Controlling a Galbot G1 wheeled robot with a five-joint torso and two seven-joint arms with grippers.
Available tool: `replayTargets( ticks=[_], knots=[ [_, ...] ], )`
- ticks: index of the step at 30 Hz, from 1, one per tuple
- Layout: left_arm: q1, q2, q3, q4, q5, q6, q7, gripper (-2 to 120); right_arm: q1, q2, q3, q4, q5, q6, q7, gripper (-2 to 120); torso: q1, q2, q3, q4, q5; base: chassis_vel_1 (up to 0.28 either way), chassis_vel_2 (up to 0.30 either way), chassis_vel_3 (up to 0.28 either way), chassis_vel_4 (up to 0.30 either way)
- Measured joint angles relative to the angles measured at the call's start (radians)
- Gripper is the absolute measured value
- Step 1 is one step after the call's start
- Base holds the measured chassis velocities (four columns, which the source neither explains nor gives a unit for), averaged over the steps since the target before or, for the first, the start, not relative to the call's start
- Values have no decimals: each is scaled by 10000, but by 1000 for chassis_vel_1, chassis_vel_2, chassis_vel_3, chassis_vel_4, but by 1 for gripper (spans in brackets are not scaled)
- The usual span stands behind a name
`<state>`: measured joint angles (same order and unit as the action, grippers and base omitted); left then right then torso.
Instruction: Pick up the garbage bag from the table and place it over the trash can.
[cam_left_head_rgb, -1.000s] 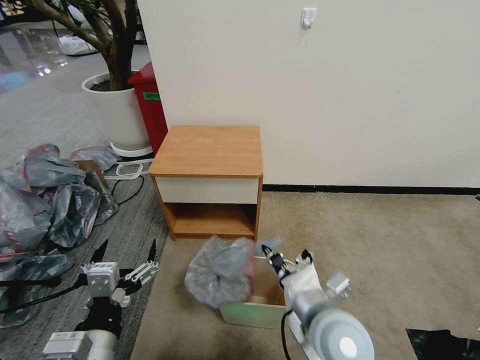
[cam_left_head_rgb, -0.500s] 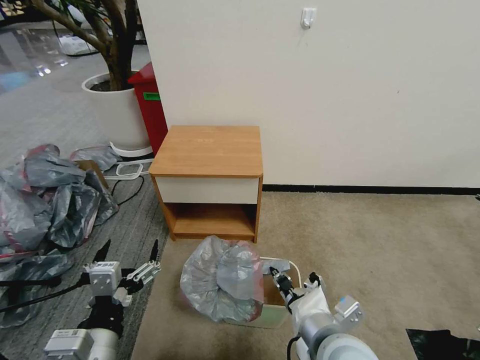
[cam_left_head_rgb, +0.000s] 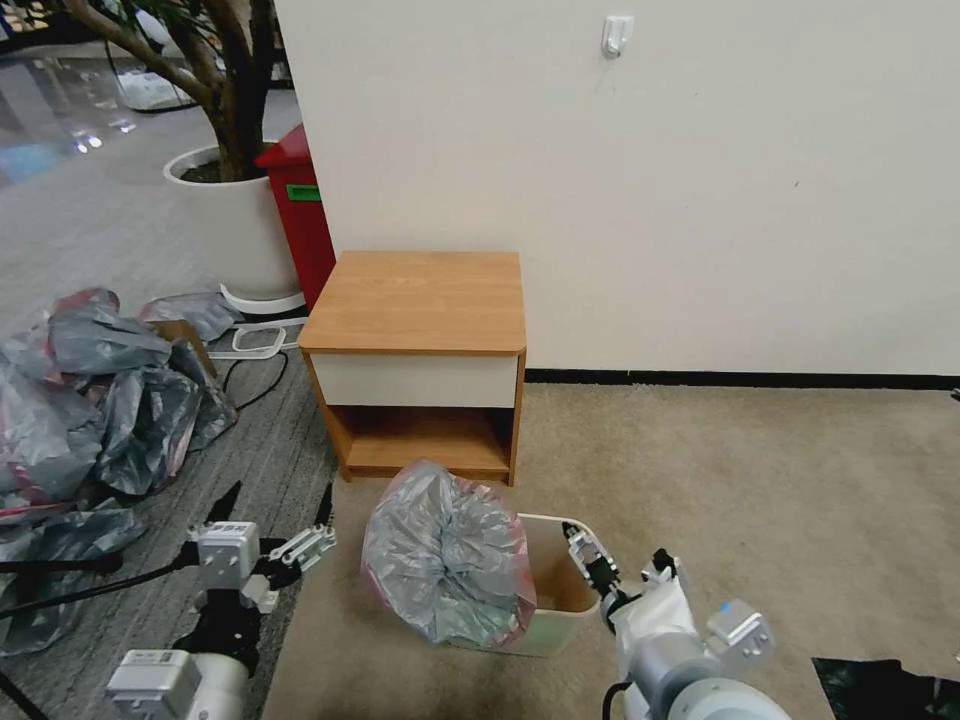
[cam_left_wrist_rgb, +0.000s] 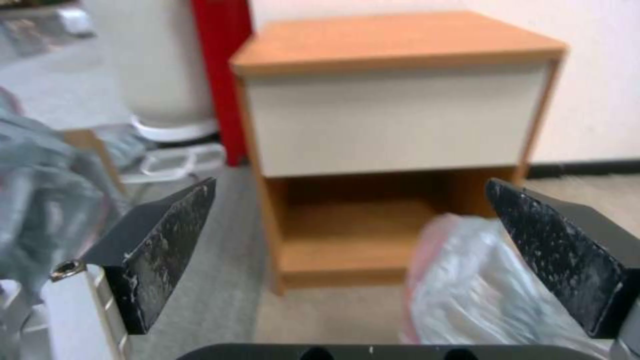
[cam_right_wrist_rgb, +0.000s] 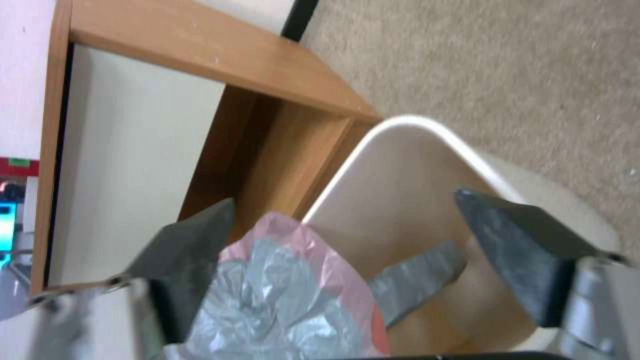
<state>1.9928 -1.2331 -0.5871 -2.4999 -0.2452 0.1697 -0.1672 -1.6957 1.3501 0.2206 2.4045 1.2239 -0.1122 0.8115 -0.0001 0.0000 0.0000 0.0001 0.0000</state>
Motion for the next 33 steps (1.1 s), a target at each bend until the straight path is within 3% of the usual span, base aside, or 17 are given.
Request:
replayTargets(
  ticks=[2, 7, 16, 20, 23, 28, 33],
  knots=[
    [-235, 305, 140, 0, -80, 314, 87, 100, -51, 63, 78, 0, -152, 19, -15, 97, 0, 0, 0, -1, 0, 0, 0, 0, 0],
    [-804, 1062, 527, 0, -238, 714, 167, 100, -200, 264, 380, -58, -344, 91, -114, 100, 0, -1, 0, -1, -1, 0, 0, 0, 0],
    [-1492, 1473, 1449, 434, -321, 1073, 66, 100, -314, 474, 847, -78, -619, 126, -670, 100, 0, 0, 0, -1, -1, 0, 0, 0, 0],
    [-1930, 1546, 1908, 774, -322, 1327, -173, 92, -353, 486, 1136, -50, -1058, 127, -1166, 100, 1, 0, 0, -1, -1, 0, 0, 0, 0],
    [-2694, 1683, 2498, 1335, -323, 1742, -556, 78, -385, 514, 1641, -49, -2124, 147, -2278, 100, 0, 0, 0, -2, -1, 0, 0, 0, 0],
    [-3171, 1953, 2963, 1805, -412, 2091, -959, 65, -241, 552, 1719, -49, -2683, 216, -2594, 100, 0, 0, 1, -1, 0, 0, 0, 0, 0],
    [-3643, 2112, 3451, 2370, -602, 2185, -1284, 68, -138, 630, 1710, 39, -2711, 240, -2581, 100, 0, 0, 1, 0, -1, 0, 0, 0, 0]
  ],
)
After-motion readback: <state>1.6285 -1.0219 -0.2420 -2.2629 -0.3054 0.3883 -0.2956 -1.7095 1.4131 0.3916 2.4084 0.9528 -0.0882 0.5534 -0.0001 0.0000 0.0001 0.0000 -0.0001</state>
